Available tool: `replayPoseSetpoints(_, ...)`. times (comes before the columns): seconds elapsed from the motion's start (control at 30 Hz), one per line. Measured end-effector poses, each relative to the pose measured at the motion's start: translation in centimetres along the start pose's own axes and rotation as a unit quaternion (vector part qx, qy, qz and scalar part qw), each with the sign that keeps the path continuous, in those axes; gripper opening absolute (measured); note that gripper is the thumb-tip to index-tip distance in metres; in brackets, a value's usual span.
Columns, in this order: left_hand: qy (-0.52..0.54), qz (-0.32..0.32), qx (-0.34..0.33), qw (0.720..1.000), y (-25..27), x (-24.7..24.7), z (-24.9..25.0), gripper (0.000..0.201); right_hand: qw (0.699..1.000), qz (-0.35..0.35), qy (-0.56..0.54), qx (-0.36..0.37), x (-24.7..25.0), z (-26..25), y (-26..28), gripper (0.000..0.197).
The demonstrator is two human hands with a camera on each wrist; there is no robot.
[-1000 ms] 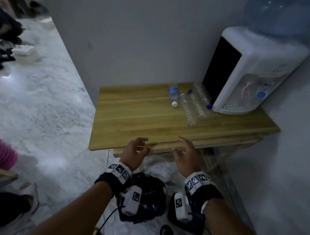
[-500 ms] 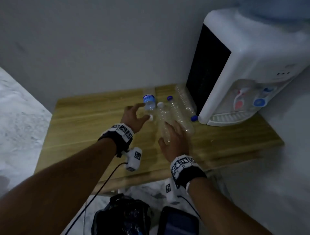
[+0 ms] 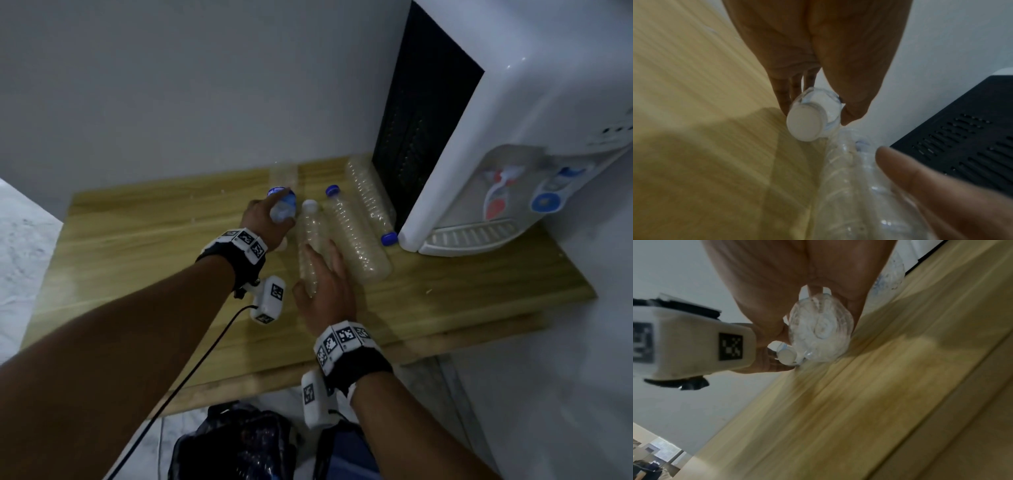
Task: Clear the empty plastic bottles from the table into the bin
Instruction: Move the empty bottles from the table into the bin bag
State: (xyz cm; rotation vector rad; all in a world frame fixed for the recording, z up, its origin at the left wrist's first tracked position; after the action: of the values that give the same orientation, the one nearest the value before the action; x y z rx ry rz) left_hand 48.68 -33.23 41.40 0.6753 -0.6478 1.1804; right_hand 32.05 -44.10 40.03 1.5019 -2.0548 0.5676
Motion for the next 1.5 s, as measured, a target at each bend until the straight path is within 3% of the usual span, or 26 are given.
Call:
replayPoseSetpoints(0.13, 0.041, 0.031, -0.013, 0.999, 4.6, 1.6, -1.4, 0.065, 1.000, 0.012, -0.014, 0.002, 0.0, -0.7, 1.6, 0.064)
replayPoseSetpoints(0.37, 0.188, 0.056, -0.008, 0.981, 17.7, 4.5, -5.4, 0.065, 1.000, 0.027, -0.014, 0.002, 0.7, -3.2, 8.5, 0.067)
replayPoseSetpoints(0.53, 0.250, 0.053, -0.021, 0.966, 28.5, 6.6, -9.5, 0.061, 0.998, 0.030, -0.047, 0.017, 0.8, -5.8, 16.8, 0.065)
replayPoseSetpoints(0.8, 0.317, 0.020, 0.019, 0.948, 44.9, 7.5, -16.9, 0.057, 0.998, 0.000, -0.049, 0.044, -2.6, -8.3, 32.5, 0.063)
replayPoseSetpoints(1.0, 0.321, -0.011, 0.088, 0.943, 54.8, 4.1, -23.6, 0.052, 0.994, -0.068, -0.083, -0.020, -7.9, -5.3, 41.4, 0.056)
replayPoseSetpoints(1.2, 0.280, -0.041, 0.234, 0.930, 58.3, -3.4, -29.9, 0.043, 0.971, -0.147, -0.063, -0.179, -14.2, 2.6, 44.5, 0.046)
replayPoseSetpoints(1.37, 0.247, -0.083, 0.332, 0.907, 56.2, -11.0, -34.4, 0.077, 0.946, -0.228, 0.013, -0.232, -20.9, 9.6, 42.7, 0.045)
replayPoseSetpoints(1.5, 0.234, -0.072, 0.368, 0.897, 52.9, -15.8, -37.2, 0.067, 0.930, -0.276, 0.027, -0.240, -26.4, 13.5, 39.2, 0.049)
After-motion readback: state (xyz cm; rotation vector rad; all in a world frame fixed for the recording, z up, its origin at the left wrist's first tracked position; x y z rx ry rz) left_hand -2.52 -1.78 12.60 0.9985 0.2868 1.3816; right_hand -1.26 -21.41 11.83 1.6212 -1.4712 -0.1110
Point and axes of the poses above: each hand's wrist, its own y-axis away from the middle knuckle, its own x-axis out of the back of the hand, z = x × y, the point moved 4 cm from there along -y, towards the middle knuckle, and after that the axes turned 3 degrees about -x, right-handed, at the moved point
